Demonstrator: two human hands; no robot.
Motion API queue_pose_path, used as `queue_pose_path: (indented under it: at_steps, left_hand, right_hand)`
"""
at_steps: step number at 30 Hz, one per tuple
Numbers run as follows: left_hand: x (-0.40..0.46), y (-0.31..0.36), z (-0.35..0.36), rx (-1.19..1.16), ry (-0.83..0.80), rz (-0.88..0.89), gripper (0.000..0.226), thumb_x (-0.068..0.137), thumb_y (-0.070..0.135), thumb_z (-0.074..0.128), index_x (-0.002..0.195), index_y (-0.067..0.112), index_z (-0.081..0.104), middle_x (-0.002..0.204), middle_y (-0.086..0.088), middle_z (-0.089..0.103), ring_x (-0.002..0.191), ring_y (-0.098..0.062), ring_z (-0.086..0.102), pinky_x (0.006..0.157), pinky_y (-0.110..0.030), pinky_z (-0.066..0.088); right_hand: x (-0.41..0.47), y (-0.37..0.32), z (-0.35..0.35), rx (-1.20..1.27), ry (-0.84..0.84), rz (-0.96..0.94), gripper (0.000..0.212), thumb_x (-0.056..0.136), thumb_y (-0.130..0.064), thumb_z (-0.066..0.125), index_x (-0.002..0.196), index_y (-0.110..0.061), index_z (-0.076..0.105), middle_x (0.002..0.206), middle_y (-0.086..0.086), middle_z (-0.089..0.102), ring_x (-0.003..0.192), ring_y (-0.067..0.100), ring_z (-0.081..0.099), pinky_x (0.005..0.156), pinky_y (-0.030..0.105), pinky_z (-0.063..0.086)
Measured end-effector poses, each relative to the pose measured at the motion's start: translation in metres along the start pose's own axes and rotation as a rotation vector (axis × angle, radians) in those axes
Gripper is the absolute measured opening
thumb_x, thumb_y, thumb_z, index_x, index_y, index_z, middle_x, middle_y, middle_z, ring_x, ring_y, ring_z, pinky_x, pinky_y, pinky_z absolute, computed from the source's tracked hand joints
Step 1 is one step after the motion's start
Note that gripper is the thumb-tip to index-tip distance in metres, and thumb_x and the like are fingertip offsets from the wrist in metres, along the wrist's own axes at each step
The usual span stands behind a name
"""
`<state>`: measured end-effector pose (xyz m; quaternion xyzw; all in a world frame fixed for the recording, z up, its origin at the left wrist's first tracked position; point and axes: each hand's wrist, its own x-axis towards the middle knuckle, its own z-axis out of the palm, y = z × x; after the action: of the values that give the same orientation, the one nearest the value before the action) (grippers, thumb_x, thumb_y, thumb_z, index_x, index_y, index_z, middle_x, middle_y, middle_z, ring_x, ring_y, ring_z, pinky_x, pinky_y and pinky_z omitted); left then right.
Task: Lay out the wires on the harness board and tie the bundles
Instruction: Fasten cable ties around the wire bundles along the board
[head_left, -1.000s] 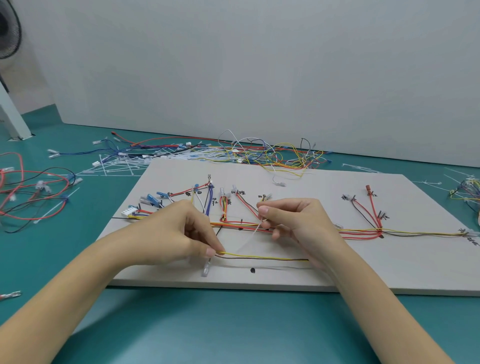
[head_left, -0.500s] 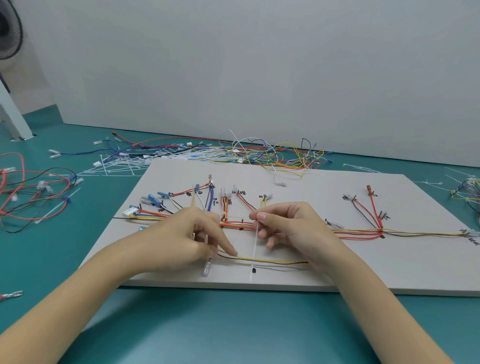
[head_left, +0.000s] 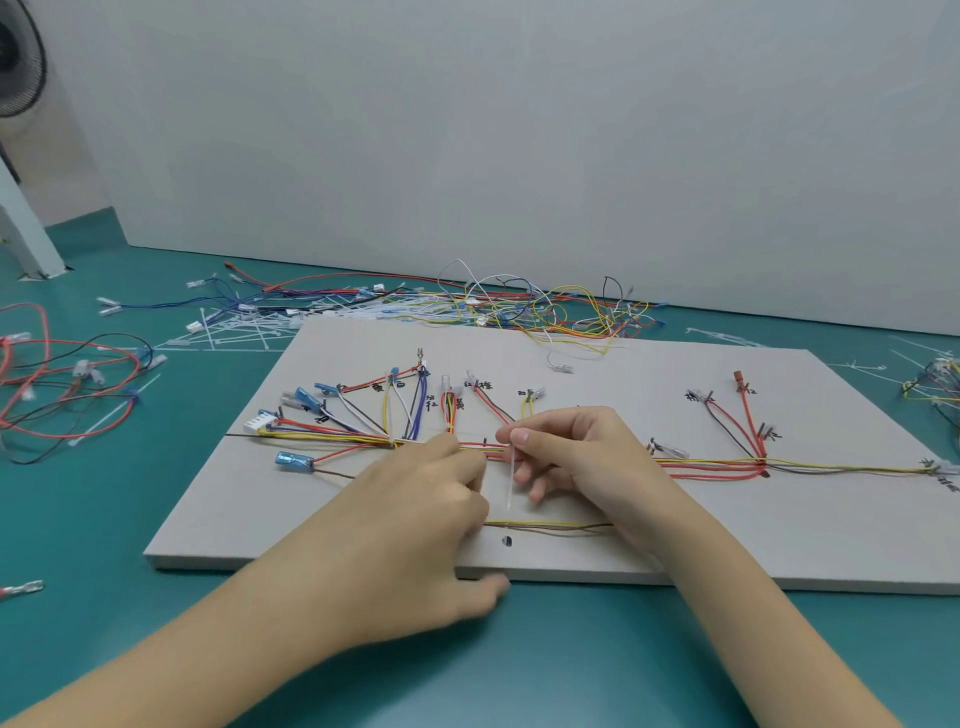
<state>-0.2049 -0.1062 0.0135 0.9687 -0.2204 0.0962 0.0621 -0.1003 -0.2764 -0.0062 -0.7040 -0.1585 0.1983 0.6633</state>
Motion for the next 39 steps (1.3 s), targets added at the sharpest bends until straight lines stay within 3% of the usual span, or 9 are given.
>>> queue_pose_path:
  at_steps: [3, 6, 9, 12, 14, 20, 23, 27, 39]
  left_hand:
    - [0.008, 0.014, 0.002, 0.08, -0.043, 0.007, 0.053, 0.082, 0.07, 0.045, 0.082, 0.02, 0.063, 0.089, 0.006, 0.049, 0.093, -0.016, 0.045, 0.077, -0.032, 0.046]
    - [0.011, 0.016, 0.007, 0.084, -0.113, -0.089, 0.058, 0.091, 0.068, 0.035, 0.103, 0.016, 0.059, 0.095, 0.005, 0.032, 0.106, -0.016, 0.032, 0.093, -0.036, 0.043]
    - [0.012, 0.014, 0.006, 0.091, -0.103, -0.03, 0.054, 0.093, 0.062, 0.04, 0.095, 0.013, 0.062, 0.094, 0.005, 0.033, 0.104, -0.017, 0.039, 0.086, -0.04, 0.048]
    - [0.009, 0.01, 0.01, 0.122, 0.126, 0.085, 0.042, 0.084, 0.046, 0.069, 0.06, 0.012, 0.063, 0.072, -0.001, 0.053, 0.07, -0.019, 0.057, 0.051, -0.032, 0.053]
    - [0.011, 0.006, 0.016, 0.128, 0.212, 0.098, 0.041, 0.081, 0.039, 0.075, 0.054, 0.014, 0.059, 0.063, -0.001, 0.053, 0.057, -0.019, 0.054, 0.043, -0.026, 0.047]
    - [0.012, 0.007, 0.032, -0.111, 0.251, -0.002, 0.026, 0.084, 0.023, 0.074, 0.067, 0.01, 0.06, 0.069, -0.004, 0.056, 0.062, -0.022, 0.057, 0.057, -0.029, 0.047]
    - [0.013, 0.006, 0.038, -0.287, 0.249, -0.071, 0.023, 0.09, 0.026, 0.065, 0.073, 0.011, 0.063, 0.075, 0.004, 0.055, 0.069, -0.012, 0.052, 0.067, -0.019, 0.035]
    - [0.013, 0.001, 0.043, -0.503, 0.264, -0.175, 0.022, 0.093, 0.03, 0.063, 0.074, 0.018, 0.06, 0.074, 0.016, 0.048, 0.073, 0.001, 0.046, 0.068, -0.015, 0.034]
    - [0.009, -0.002, 0.04, -0.442, 0.242, -0.192, 0.023, 0.098, 0.036, 0.05, 0.076, 0.028, 0.047, 0.07, 0.019, 0.049, 0.073, 0.003, 0.046, 0.066, -0.017, 0.034]
  right_hand:
    - [0.0, 0.001, 0.0, 0.002, -0.007, 0.004, 0.018, 0.094, -0.002, 0.057, 0.101, 0.011, 0.067, 0.074, 0.014, 0.061, 0.059, 0.017, 0.057, 0.05, 0.022, 0.052]
    - [0.0, 0.001, -0.001, 0.002, -0.016, 0.002, 0.018, 0.094, -0.002, 0.057, 0.101, 0.01, 0.067, 0.075, 0.014, 0.062, 0.06, 0.017, 0.057, 0.051, 0.022, 0.052]
    - [-0.001, 0.001, -0.001, -0.003, -0.022, 0.0, 0.018, 0.094, -0.003, 0.057, 0.1, 0.009, 0.068, 0.075, 0.014, 0.062, 0.061, 0.018, 0.058, 0.051, 0.023, 0.052]
    - [-0.001, 0.002, -0.001, -0.01, -0.03, 0.004, 0.017, 0.094, -0.003, 0.057, 0.099, 0.007, 0.07, 0.074, 0.013, 0.063, 0.061, 0.018, 0.058, 0.052, 0.023, 0.052]
    - [-0.001, 0.002, -0.001, -0.013, -0.038, 0.005, 0.017, 0.094, -0.003, 0.057, 0.099, 0.007, 0.07, 0.073, 0.012, 0.064, 0.062, 0.018, 0.058, 0.053, 0.023, 0.053]
    - [-0.002, 0.002, -0.001, 0.006, -0.051, 0.015, 0.017, 0.093, -0.002, 0.057, 0.099, 0.007, 0.069, 0.075, 0.013, 0.065, 0.063, 0.019, 0.061, 0.057, 0.025, 0.055]
    - [-0.003, 0.002, -0.001, 0.022, -0.049, 0.015, 0.016, 0.093, -0.002, 0.058, 0.098, 0.008, 0.069, 0.074, 0.013, 0.065, 0.063, 0.019, 0.061, 0.058, 0.025, 0.056]
    - [-0.004, 0.002, 0.0, 0.028, -0.036, 0.013, 0.015, 0.092, -0.002, 0.059, 0.094, 0.006, 0.071, 0.071, 0.011, 0.065, 0.063, 0.02, 0.061, 0.062, 0.026, 0.057]
    - [-0.007, 0.008, 0.013, 0.043, 0.098, -0.128, 0.013, 0.088, 0.004, 0.06, 0.083, 0.004, 0.072, 0.064, 0.01, 0.064, 0.051, 0.02, 0.057, 0.049, 0.025, 0.052]
